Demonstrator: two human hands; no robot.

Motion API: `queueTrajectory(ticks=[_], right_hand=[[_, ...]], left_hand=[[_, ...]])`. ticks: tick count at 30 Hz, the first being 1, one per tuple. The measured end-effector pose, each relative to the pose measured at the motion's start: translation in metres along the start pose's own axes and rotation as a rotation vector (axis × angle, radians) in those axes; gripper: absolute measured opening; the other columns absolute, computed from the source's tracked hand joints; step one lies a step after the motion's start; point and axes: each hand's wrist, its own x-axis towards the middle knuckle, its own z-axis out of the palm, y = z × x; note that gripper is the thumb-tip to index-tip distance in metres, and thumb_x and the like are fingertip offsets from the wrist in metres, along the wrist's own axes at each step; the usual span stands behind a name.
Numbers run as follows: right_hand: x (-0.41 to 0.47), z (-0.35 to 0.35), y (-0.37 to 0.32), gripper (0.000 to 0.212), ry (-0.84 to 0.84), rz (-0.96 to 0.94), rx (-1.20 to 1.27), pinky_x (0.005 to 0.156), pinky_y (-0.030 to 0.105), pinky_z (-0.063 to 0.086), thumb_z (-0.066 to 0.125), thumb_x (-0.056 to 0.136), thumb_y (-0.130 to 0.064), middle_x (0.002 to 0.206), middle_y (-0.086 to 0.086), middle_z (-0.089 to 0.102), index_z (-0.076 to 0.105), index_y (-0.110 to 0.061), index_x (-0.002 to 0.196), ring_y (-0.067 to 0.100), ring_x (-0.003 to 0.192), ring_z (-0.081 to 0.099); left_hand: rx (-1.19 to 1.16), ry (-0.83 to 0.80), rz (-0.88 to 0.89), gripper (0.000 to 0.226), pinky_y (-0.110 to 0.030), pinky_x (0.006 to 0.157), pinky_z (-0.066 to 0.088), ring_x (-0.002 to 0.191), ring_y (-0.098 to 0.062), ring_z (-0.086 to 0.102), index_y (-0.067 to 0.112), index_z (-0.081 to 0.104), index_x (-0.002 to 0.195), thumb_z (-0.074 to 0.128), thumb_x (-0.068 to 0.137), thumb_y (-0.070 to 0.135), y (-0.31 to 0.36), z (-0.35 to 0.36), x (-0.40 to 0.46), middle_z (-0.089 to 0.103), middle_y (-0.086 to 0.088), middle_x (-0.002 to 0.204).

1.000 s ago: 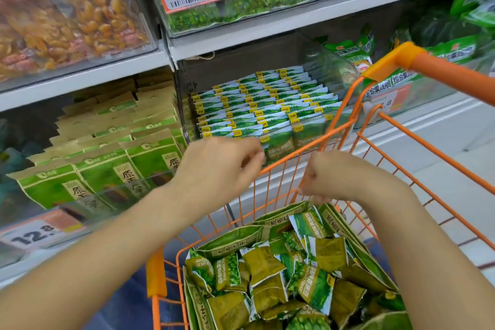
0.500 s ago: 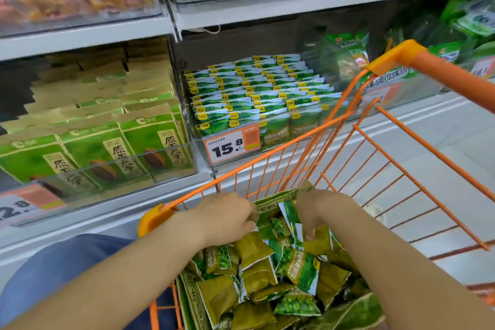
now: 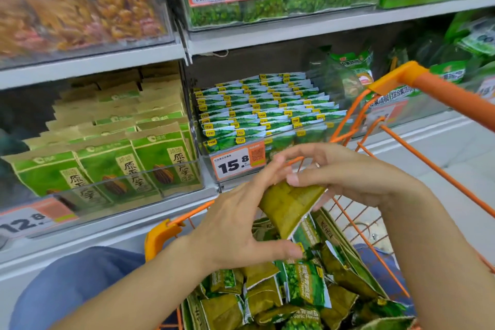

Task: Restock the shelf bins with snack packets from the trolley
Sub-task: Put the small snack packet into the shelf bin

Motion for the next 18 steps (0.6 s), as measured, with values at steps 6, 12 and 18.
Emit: queueTrajectory(ticks=[6,12,18], right_hand=[[0.009,0.019,-0.001,0.043,0.18,-0.052,0.185,0.05,0.024,0.053,0.054,0.078,-0.049,0.071,0.012,0.067,0.059,-0.022,0.112,0.018,0.054,0.063],[0.019,0.028,0.006,0.028,0.234,-0.146,-0.023,0.074,0.023,0.057,0.064,0.077,-0.041,0.103,-0.009,0.066,0.06,-0.031,0.103,0.0,0.088,0.067],[0.035,0.044,0.022,0.011,0.292,-0.293,-0.067,0.07,0.035,0.054,0.073,0.082,-0.014,0.07,0.0,0.065,0.062,-0.011,0.082,0.013,0.07,0.067]], left_hand=[[-0.079,0.367,-0.263,0.036,-0.009,0.051,0.03,0.051,0.005,0.043,0.033,0.051,0.083,0.041,0.089,0.067,0.003,-0.002,0.0,0.052,0.023,0.062],[-0.282,0.462,-0.447,0.066,-0.029,0.054,0.023,0.057,-0.014,0.029,-0.003,0.044,0.071,0.044,0.086,0.061,0.0,-0.014,0.008,0.028,-0.014,0.061],[-0.216,0.314,-0.461,0.037,-0.028,0.078,0.045,0.095,-0.007,0.059,0.017,0.063,0.109,0.064,0.083,0.043,0.001,-0.036,0.019,0.063,0.008,0.1]])
